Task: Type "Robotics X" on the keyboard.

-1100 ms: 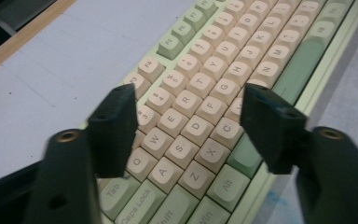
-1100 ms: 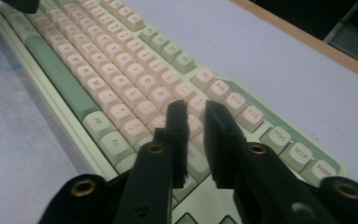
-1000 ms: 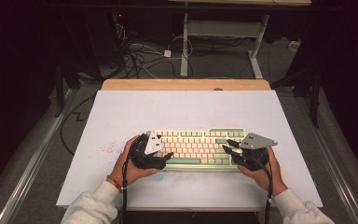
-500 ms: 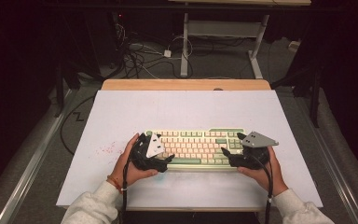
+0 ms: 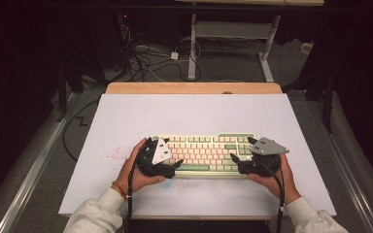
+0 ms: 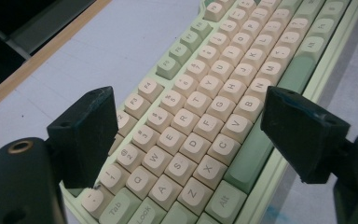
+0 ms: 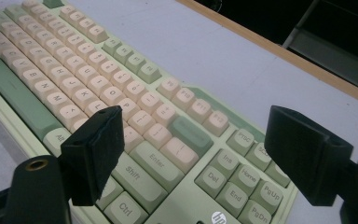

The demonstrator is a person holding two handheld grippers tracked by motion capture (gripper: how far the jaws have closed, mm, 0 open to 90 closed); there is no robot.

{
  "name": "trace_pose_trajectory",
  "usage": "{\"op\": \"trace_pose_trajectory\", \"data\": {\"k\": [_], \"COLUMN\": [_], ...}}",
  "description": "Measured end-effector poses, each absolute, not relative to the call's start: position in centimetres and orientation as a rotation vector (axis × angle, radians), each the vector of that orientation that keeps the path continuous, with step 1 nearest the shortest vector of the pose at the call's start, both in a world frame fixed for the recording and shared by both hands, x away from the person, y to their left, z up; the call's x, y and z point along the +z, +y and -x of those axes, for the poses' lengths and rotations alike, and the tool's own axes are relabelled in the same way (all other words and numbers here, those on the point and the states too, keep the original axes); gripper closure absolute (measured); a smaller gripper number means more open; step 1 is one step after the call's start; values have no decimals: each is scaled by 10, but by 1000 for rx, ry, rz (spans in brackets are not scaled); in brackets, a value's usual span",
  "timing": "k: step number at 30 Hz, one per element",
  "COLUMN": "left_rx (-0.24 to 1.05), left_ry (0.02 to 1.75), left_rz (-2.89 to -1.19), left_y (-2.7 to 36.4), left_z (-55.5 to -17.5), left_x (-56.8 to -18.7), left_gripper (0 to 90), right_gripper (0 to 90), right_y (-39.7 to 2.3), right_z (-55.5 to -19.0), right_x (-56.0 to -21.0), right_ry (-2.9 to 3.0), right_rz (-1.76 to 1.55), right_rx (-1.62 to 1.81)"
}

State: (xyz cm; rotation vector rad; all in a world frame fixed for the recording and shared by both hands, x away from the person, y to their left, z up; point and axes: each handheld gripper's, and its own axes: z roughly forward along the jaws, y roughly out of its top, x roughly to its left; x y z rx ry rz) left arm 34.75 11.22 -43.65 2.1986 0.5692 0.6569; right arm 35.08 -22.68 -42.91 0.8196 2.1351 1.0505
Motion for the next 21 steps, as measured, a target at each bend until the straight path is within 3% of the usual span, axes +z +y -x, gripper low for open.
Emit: {"op": "trace_pose_trajectory", "data": {"k": [21], "left_rx": [731], "left_ry": [573], "left_rz": [-2208], "left_y": [126], "left_z": [-343], "left_x": [-433], "left_gripper": [187], "right_gripper": [206], "right_y": [-231], "right_z": [-337], "right_x": [-423], "right_ry": [2102], "right_rz": [-766], "right_rx": [1035]}}
